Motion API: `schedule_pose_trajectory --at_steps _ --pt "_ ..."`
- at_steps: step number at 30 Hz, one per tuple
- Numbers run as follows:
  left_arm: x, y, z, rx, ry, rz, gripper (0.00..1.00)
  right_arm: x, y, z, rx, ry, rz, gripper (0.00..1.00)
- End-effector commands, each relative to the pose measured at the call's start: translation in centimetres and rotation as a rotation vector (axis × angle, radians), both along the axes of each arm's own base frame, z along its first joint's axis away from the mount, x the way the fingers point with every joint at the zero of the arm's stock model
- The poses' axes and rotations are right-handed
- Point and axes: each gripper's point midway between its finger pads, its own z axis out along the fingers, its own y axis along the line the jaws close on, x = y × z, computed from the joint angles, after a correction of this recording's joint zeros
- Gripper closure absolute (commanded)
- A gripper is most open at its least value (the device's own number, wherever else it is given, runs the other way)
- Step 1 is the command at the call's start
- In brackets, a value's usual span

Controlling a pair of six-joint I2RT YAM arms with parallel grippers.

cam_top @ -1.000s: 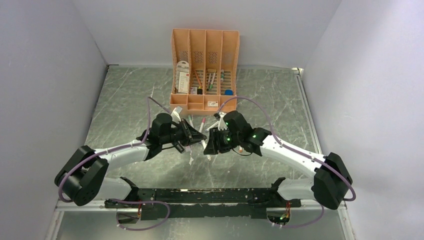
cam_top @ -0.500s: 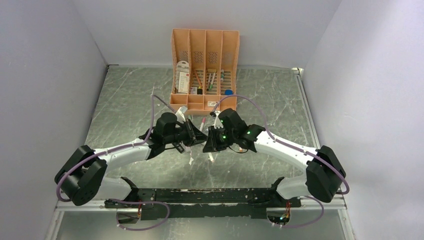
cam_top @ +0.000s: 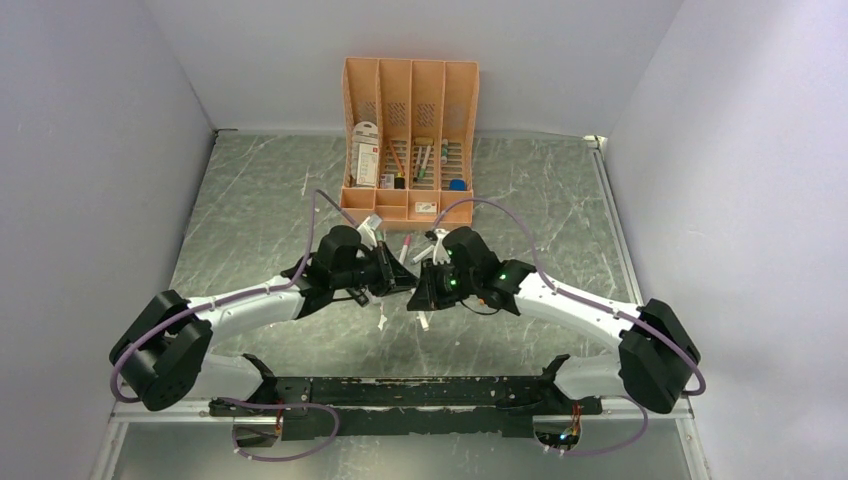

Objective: Open the pen caps

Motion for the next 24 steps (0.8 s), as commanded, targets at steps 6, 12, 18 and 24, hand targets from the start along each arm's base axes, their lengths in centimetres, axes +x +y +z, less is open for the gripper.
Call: schedule_pose_trajectory --at_steps 6,12,18,24 --pt "1.7 0.1 1.6 0.061 -0.098 0.022 0.93 -2.0 -0.6 -1.5 0.002 0.036 0.008 1.0" --pt "2.4 0.3 1.7 0.087 -0.125 0.039 0.93 -3.0 -1.0 -1.6 0.004 0.039 0.014 1.0" --pt "4.0 0.7 2.4 0.162 -0.186 0.066 0.93 -3.7 -1.7 -1.6 0.008 0.044 0.008 1.0" --pt "6.4 1.1 4.2 0.234 -0.263 0.082 0.93 -4.5 -2.2 -1.8 0.008 0.054 0.007 1.0"
